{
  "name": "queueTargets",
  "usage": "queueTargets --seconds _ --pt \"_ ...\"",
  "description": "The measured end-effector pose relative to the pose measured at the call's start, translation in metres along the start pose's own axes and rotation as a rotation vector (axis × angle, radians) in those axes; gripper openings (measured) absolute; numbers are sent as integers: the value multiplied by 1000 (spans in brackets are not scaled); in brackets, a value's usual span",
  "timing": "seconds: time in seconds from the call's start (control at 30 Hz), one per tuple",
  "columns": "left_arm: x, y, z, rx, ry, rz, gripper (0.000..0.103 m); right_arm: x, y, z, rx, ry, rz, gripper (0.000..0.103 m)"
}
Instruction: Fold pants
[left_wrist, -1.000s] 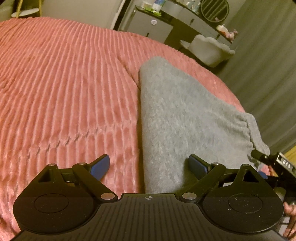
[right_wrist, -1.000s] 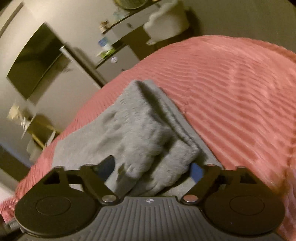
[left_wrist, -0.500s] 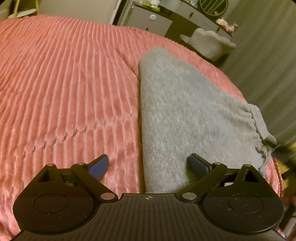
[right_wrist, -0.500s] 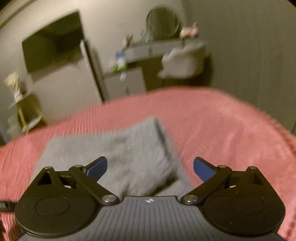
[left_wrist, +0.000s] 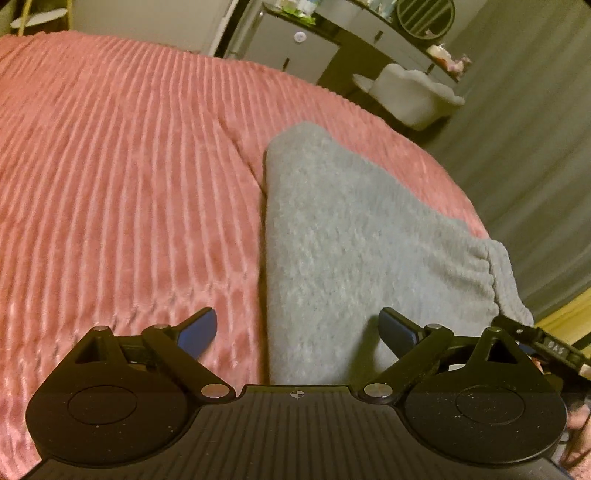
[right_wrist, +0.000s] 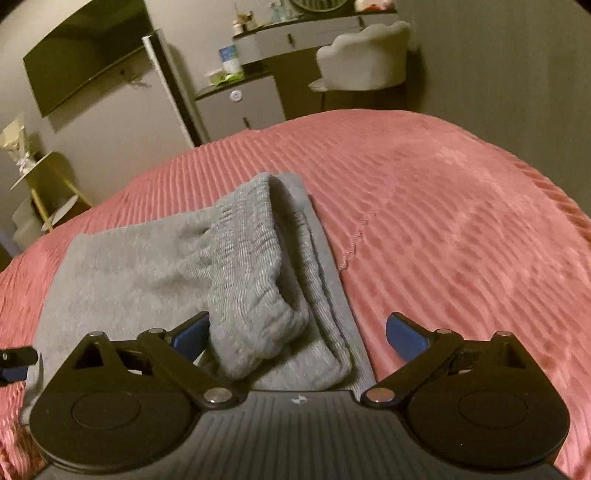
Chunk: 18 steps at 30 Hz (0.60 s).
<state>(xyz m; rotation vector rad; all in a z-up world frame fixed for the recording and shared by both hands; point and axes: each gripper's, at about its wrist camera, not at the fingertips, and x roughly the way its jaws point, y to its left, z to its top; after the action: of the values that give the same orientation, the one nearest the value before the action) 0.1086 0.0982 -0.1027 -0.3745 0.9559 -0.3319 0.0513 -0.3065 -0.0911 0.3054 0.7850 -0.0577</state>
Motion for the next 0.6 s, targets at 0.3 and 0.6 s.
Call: queueTargets --seconds 0.3,0.6 --pt "19 -17 3 72 44 65 99 28 -6 -11 8 51 69 99" --pt "28 -42 13 155 48 38 99 32 -11 -9 19 66 75 99"
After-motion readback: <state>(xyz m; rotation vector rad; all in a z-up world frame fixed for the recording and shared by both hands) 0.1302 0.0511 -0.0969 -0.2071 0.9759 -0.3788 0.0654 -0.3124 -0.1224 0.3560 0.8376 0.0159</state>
